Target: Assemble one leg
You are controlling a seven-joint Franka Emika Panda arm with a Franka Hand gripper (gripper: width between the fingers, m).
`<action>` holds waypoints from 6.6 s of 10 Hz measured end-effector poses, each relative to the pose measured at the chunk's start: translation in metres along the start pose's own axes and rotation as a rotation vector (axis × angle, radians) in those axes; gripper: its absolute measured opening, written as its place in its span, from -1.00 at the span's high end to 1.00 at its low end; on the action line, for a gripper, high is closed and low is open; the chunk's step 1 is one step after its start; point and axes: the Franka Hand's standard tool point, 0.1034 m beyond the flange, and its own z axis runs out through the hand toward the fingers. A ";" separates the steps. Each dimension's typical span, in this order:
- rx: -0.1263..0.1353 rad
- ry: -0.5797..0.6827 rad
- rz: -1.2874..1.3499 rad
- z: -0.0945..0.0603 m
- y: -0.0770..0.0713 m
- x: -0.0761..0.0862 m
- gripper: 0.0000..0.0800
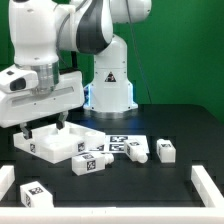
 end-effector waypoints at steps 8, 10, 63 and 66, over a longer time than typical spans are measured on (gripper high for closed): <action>-0.025 0.007 -0.103 0.047 0.028 -0.049 -0.62; -0.025 0.008 -0.107 0.047 0.028 -0.047 -0.62; -0.135 0.068 0.511 -0.039 -0.070 0.206 -0.62; -0.109 -0.080 0.498 -0.034 -0.118 0.206 -0.62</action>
Offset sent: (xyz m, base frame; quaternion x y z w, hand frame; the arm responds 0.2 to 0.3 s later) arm -0.0153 -0.0201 -0.0365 0.0013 0.0577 -0.0627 0.9964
